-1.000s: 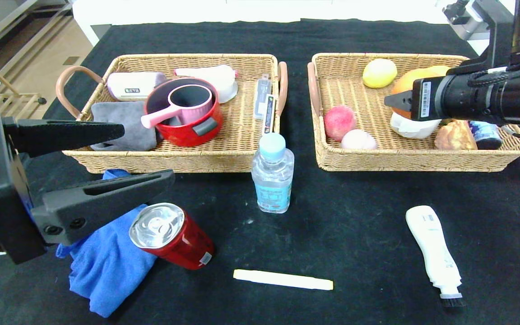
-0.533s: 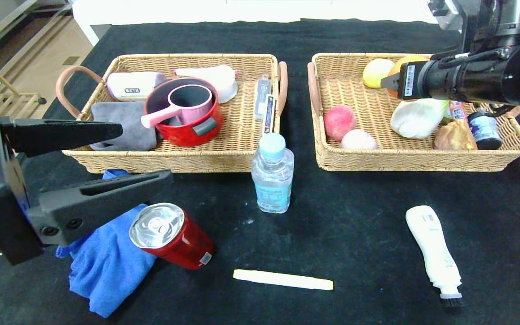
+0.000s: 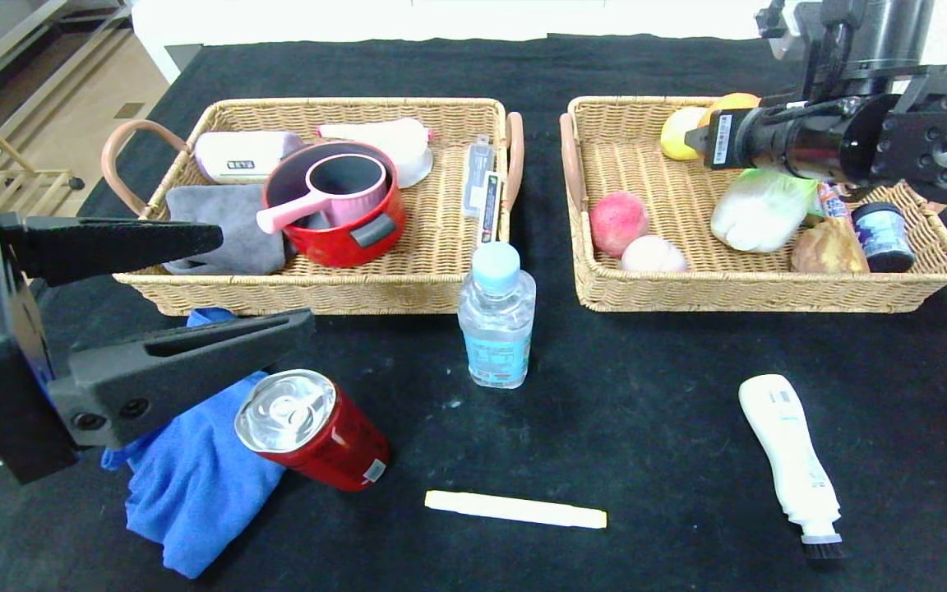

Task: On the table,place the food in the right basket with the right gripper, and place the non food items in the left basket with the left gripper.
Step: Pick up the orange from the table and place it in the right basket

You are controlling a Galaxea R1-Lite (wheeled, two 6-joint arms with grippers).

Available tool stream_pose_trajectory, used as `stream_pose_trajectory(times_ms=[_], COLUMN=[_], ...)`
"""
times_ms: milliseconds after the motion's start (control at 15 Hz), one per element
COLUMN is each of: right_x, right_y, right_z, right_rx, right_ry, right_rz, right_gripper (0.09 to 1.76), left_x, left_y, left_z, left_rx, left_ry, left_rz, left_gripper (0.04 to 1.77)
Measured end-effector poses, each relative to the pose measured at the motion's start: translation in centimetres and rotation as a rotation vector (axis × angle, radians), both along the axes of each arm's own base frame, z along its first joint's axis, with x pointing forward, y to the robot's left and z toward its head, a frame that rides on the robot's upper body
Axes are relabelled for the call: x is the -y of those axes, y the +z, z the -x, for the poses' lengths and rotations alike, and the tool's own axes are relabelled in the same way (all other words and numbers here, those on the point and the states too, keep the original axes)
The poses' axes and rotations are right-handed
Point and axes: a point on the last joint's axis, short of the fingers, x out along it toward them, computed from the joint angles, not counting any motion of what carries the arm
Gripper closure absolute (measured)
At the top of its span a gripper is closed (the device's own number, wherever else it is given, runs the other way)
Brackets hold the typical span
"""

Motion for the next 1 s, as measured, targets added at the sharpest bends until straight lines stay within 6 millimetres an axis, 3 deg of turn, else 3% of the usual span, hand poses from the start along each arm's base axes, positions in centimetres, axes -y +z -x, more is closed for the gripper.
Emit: stream_pose_trajectory(times_ms=[600, 1000], right_x=[0.1, 0.1], right_y=[-1.1, -1.2], right_z=[-1.4, -1.4], right_rx=[0.002, 0.001], right_ry=[-0.001, -0.002], right_rz=[0.007, 0.008], right_gripper=[0.58, 0.33], left_x=[0.0, 0.0], left_y=[0.0, 0.0], left_z=[0.0, 0.0], left_rx=[0.0, -0.001], left_ry=[0.0, 0.0], left_rz=[0.0, 0.0], left_gripper=[0.09, 0.09])
